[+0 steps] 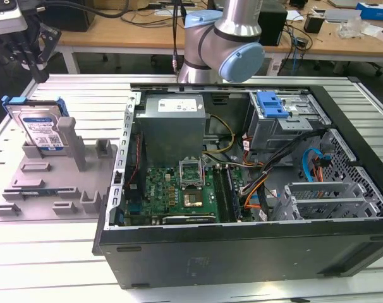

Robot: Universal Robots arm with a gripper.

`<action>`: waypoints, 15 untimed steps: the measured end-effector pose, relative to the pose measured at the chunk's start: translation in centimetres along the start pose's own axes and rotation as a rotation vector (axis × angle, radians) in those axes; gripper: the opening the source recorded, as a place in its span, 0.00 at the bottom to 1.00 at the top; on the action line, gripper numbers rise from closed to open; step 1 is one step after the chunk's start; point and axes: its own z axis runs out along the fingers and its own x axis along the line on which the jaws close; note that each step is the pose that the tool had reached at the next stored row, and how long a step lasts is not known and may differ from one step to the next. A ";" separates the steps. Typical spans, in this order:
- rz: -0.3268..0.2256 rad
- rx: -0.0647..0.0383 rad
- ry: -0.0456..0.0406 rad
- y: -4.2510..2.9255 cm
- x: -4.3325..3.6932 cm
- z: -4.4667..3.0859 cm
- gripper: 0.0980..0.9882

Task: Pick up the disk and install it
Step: 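Pick up the disk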

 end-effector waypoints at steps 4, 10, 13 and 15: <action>0.000 0.000 0.0000 0.02 0.27 -0.01 0.01; 0.000 0.000 0.0000 0.06 0.65 -0.02 0.01; -0.003 0.001 0.0003 0.06 0.74 -0.02 0.01; -0.012 0.002 0.0013 0.06 0.74 0.02 0.01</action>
